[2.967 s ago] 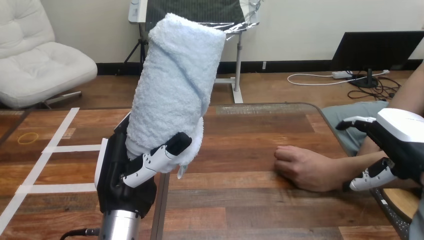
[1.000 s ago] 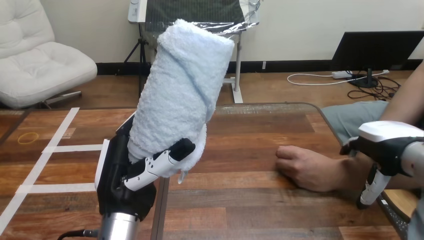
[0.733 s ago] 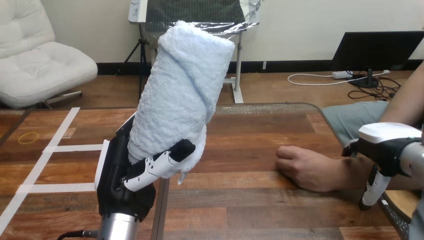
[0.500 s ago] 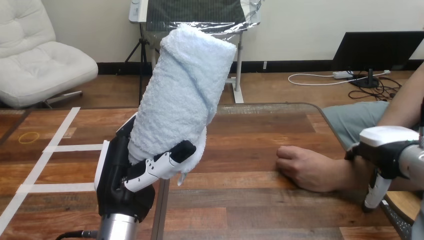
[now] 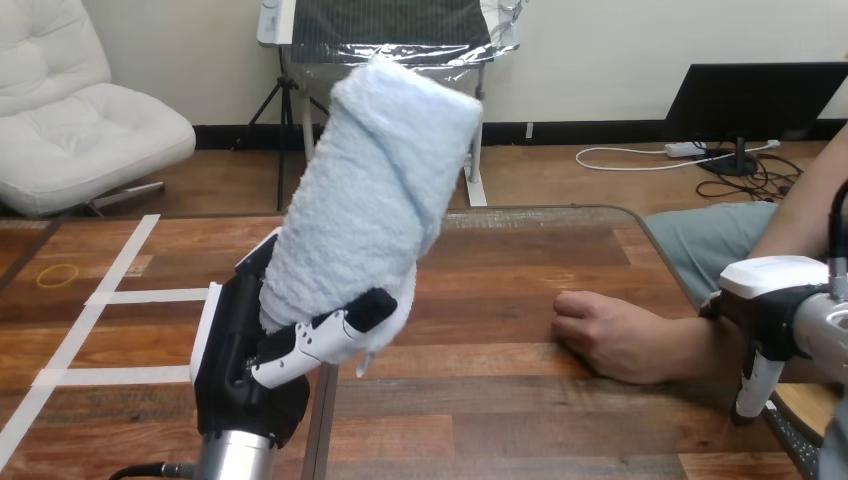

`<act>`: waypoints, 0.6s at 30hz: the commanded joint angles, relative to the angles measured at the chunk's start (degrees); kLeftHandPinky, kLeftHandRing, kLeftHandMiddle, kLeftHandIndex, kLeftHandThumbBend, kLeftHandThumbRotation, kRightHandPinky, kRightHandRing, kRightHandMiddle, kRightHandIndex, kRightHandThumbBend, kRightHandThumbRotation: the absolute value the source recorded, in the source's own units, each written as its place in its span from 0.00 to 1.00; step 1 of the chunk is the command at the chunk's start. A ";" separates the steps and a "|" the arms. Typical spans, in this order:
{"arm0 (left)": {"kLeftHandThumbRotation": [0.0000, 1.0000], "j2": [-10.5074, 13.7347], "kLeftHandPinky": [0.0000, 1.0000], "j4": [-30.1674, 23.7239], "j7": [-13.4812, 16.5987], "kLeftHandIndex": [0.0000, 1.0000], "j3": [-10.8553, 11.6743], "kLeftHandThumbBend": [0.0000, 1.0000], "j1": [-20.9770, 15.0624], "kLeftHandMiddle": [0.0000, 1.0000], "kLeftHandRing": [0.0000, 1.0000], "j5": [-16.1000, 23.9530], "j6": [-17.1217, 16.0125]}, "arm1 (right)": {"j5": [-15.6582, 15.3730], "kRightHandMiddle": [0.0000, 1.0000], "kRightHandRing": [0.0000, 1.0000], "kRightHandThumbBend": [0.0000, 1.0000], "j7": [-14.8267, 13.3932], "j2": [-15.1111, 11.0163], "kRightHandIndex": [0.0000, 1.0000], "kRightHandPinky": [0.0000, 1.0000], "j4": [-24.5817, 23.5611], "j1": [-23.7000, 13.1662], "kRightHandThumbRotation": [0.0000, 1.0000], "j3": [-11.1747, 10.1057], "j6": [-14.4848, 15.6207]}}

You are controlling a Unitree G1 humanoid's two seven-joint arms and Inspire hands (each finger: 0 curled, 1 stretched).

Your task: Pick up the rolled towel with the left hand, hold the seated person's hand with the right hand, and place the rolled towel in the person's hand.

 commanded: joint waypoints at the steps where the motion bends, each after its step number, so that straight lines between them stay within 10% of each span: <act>1: 0.00 -0.39 0.32 -0.77 -0.68 0.45 0.58 0.52 -2.37 0.35 0.32 -0.45 -1.31 | -1.42 0.93 0.95 0.69 -1.02 0.32 0.88 0.92 2.51 -4.08 0.13 0.83 0.03; 18: 0.00 0.26 0.32 -3.09 -0.58 0.45 1.43 0.54 -1.47 0.36 0.33 -1.23 0.81 | -2.93 0.92 0.94 0.66 -2.17 1.29 0.88 0.92 8.04 -6.69 0.17 3.57 -0.51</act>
